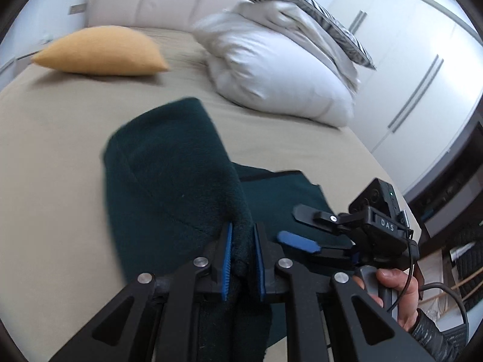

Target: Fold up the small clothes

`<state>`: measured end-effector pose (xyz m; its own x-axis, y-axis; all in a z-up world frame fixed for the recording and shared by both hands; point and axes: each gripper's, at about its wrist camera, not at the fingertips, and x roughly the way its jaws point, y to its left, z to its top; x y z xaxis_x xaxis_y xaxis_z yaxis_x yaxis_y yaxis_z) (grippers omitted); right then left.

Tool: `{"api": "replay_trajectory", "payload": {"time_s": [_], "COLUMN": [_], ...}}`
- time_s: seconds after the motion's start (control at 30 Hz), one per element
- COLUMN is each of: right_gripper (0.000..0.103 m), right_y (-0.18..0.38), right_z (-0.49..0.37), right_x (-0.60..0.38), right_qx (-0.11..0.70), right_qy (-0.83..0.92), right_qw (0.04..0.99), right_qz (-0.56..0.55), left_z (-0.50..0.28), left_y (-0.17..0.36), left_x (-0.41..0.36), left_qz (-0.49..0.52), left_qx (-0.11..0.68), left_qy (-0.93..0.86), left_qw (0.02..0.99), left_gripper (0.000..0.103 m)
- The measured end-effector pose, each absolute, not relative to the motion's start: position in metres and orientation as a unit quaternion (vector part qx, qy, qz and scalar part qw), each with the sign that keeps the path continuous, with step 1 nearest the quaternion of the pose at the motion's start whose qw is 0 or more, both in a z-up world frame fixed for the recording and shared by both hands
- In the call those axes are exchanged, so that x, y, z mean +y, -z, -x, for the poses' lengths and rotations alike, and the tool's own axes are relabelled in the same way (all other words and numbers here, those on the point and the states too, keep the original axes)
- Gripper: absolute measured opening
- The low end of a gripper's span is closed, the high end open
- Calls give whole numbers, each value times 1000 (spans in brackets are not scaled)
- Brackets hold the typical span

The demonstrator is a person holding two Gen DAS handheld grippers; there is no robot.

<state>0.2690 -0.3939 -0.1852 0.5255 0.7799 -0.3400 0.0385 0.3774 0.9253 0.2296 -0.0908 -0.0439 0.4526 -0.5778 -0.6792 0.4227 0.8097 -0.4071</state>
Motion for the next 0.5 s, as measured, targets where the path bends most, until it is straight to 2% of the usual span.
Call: {"api": "replay_trajectory", "payload": {"time_s": [0.1, 0.2, 0.23, 0.4, 0.5], "right_gripper": [63, 63, 63, 63, 63], "right_y": [190, 200, 202, 197, 193], "right_z": [-273, -278, -281, -290, -296], "right_x": [-424, -446, -448, -440, -435], "right_qx": [401, 404, 413, 441, 455], "right_qy": [-249, -239, -241, -245, -235], "right_qw": [712, 702, 698, 704, 705], "right_qz": [-520, -536, -533, -499, -491], "left_z": [-235, -237, -232, -210, -185], "left_y": [75, 114, 115, 92, 74], "left_x": [-139, -159, -156, -140, -126], "left_qz": [109, 132, 144, 137, 136], "left_qx": [439, 467, 454, 434, 408], "left_qy": [320, 313, 316, 334, 355], "left_qw": [833, 816, 821, 825, 830], "left_gripper": [15, 19, 20, 61, 64]}}
